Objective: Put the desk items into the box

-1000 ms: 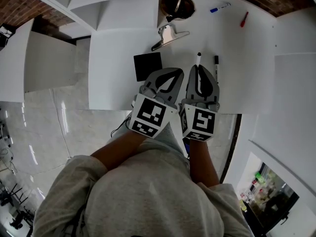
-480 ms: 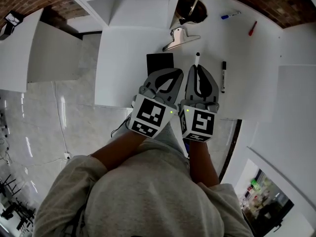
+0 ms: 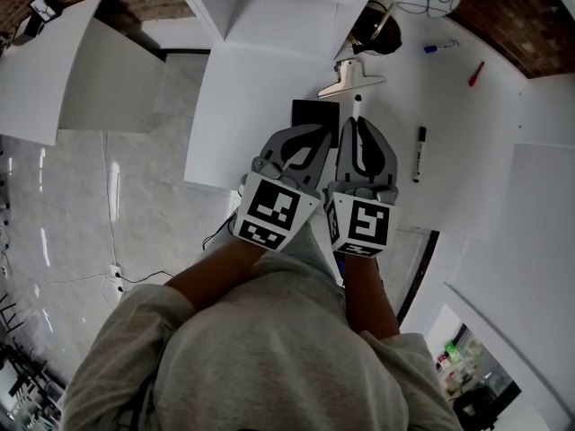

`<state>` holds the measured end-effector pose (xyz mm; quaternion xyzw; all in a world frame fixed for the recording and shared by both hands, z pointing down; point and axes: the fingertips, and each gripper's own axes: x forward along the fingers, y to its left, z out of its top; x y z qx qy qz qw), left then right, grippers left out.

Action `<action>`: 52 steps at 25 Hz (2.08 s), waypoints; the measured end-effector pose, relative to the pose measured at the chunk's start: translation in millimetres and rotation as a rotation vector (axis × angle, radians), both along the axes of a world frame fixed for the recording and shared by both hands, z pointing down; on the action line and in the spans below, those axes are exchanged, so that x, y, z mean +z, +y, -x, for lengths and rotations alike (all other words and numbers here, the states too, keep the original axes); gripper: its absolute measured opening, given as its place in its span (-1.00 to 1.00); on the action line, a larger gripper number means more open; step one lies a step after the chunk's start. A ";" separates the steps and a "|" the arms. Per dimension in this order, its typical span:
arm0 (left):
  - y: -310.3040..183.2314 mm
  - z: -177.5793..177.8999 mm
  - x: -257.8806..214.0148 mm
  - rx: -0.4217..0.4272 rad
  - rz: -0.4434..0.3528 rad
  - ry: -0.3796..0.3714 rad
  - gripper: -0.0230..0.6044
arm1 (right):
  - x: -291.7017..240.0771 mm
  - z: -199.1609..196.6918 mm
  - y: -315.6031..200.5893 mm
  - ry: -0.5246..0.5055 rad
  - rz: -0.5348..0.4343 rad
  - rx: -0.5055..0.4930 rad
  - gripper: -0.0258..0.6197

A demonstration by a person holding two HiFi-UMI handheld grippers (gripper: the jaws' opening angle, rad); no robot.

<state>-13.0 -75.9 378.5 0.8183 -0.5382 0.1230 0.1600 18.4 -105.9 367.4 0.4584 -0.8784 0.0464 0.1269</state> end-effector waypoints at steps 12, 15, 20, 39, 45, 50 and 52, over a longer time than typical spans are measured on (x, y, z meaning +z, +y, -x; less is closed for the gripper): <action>10.9 41.6 4.9 -0.082 0.014 0.004 -0.90 | 10.3 39.7 2.8 0.030 -0.007 -0.082 -0.78; 12.3 46.3 5.8 -0.091 0.018 0.005 -0.90 | 16.5 47.2 3.7 0.055 -0.001 -0.108 -0.78; 13.6 51.0 6.0 -0.100 0.020 0.010 -0.90 | 27.1 57.8 2.3 0.099 0.014 -0.154 -0.78; 16.2 57.2 6.7 -0.139 0.020 0.026 -0.90 | 76.8 74.5 14.3 0.377 0.251 -0.387 -0.77; 19.2 58.7 5.7 -0.147 0.018 0.027 -0.90 | 85.4 77.0 19.1 0.472 0.324 -0.434 -0.77; 22.7 61.4 6.8 -0.159 0.022 0.029 -0.90 | 90.9 78.8 25.9 0.535 0.376 -0.486 -0.77; 24.4 62.2 6.6 -0.163 0.022 0.029 -0.90 | 91.5 78.8 26.6 0.545 0.395 -0.492 -0.77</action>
